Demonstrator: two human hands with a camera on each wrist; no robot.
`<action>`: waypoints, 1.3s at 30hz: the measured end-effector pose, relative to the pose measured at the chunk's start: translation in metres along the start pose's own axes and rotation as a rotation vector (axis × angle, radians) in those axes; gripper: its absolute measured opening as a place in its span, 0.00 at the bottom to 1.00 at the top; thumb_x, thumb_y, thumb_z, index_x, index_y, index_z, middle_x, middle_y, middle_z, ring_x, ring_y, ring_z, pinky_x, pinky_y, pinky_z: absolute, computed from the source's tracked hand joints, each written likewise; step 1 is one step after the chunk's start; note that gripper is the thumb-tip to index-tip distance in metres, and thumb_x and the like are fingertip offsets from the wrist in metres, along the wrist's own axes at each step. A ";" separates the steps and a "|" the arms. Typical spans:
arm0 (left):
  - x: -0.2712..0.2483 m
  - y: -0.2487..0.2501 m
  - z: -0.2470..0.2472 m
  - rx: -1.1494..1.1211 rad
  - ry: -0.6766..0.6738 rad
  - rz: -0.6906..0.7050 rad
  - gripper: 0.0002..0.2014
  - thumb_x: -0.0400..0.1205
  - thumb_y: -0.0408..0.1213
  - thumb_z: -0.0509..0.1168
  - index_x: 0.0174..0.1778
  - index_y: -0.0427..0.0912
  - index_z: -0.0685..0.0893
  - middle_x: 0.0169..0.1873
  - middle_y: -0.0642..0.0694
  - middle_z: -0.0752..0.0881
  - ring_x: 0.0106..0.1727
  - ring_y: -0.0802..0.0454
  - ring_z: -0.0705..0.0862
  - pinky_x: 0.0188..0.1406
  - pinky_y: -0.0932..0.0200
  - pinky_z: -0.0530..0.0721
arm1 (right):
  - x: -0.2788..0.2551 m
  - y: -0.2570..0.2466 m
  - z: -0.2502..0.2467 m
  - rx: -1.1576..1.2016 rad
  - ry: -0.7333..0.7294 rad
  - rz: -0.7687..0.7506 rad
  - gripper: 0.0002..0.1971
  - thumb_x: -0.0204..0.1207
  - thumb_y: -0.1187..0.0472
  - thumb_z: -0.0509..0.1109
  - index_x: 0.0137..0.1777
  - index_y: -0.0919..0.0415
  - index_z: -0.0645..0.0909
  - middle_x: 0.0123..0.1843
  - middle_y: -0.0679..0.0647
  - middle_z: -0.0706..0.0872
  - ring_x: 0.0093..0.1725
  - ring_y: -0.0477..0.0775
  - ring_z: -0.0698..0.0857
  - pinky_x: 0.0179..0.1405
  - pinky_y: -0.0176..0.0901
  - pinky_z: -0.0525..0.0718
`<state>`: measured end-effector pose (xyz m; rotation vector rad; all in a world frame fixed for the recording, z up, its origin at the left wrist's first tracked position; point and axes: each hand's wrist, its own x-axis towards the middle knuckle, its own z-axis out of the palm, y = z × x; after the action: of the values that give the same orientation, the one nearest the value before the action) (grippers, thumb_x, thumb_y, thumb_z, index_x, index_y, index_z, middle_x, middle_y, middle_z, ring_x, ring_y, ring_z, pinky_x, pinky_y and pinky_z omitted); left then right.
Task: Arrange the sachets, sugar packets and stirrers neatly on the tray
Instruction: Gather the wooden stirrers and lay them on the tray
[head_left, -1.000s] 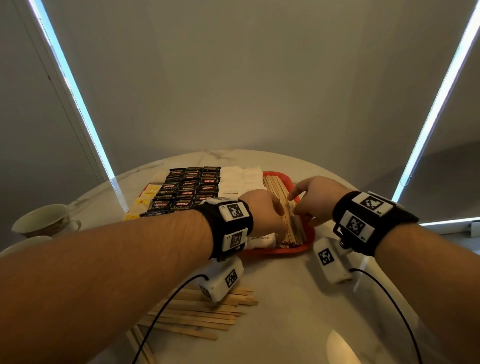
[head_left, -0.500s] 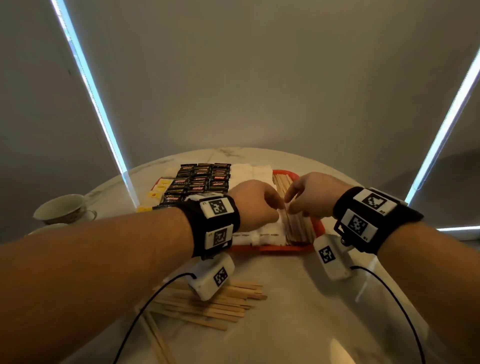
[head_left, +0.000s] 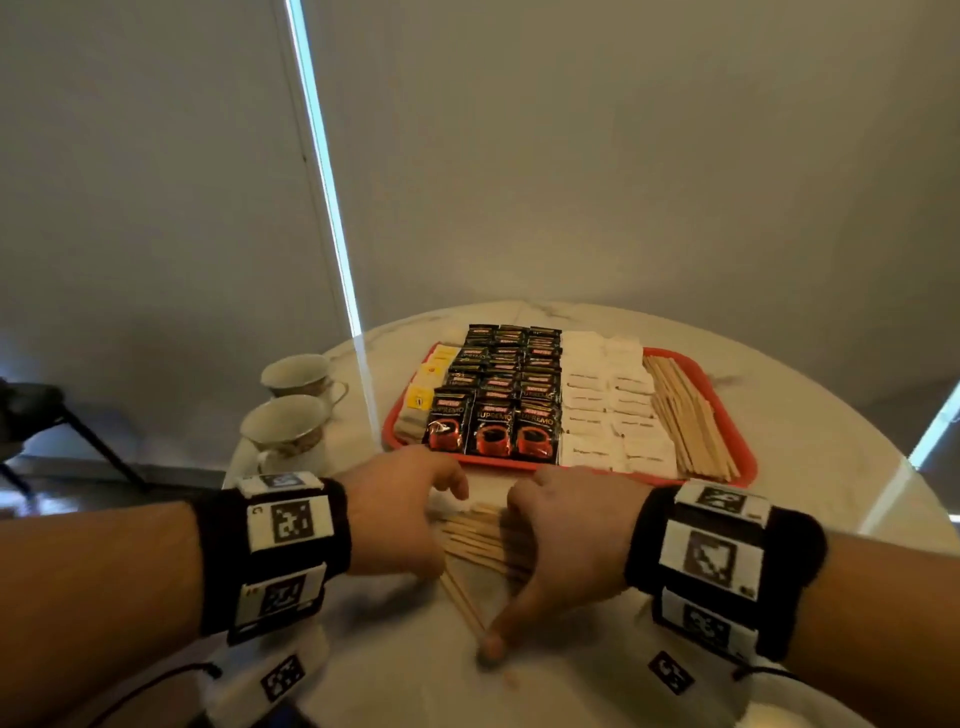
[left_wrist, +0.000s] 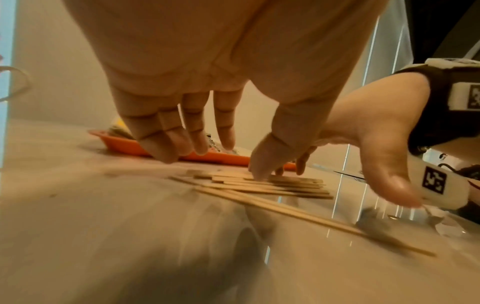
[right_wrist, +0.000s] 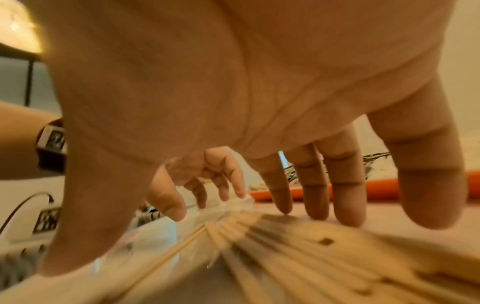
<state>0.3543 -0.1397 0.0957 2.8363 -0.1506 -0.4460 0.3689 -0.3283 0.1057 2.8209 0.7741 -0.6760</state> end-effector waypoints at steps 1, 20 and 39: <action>-0.003 -0.003 0.001 0.015 -0.014 -0.014 0.38 0.68 0.45 0.83 0.73 0.61 0.77 0.68 0.58 0.77 0.65 0.55 0.79 0.64 0.53 0.87 | 0.003 -0.008 0.002 -0.030 0.011 0.014 0.58 0.46 0.13 0.73 0.73 0.47 0.70 0.59 0.48 0.76 0.55 0.52 0.77 0.59 0.54 0.85; -0.008 -0.038 0.006 -0.305 0.070 -0.105 0.33 0.75 0.37 0.81 0.76 0.52 0.79 0.65 0.49 0.84 0.63 0.49 0.85 0.61 0.53 0.87 | 0.025 -0.047 -0.005 -0.039 0.068 0.068 0.18 0.84 0.61 0.66 0.72 0.58 0.75 0.59 0.54 0.84 0.56 0.53 0.84 0.55 0.44 0.87; 0.007 -0.040 -0.005 -0.757 0.315 0.011 0.30 0.81 0.27 0.69 0.79 0.50 0.78 0.64 0.54 0.88 0.65 0.55 0.87 0.71 0.50 0.85 | 0.044 -0.014 -0.023 0.454 0.323 -0.011 0.06 0.89 0.60 0.56 0.56 0.50 0.74 0.42 0.50 0.80 0.38 0.49 0.78 0.36 0.43 0.76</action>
<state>0.3650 -0.1015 0.0870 2.1157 0.0591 -0.0230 0.4042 -0.2914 0.1060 3.4016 0.7628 -0.4452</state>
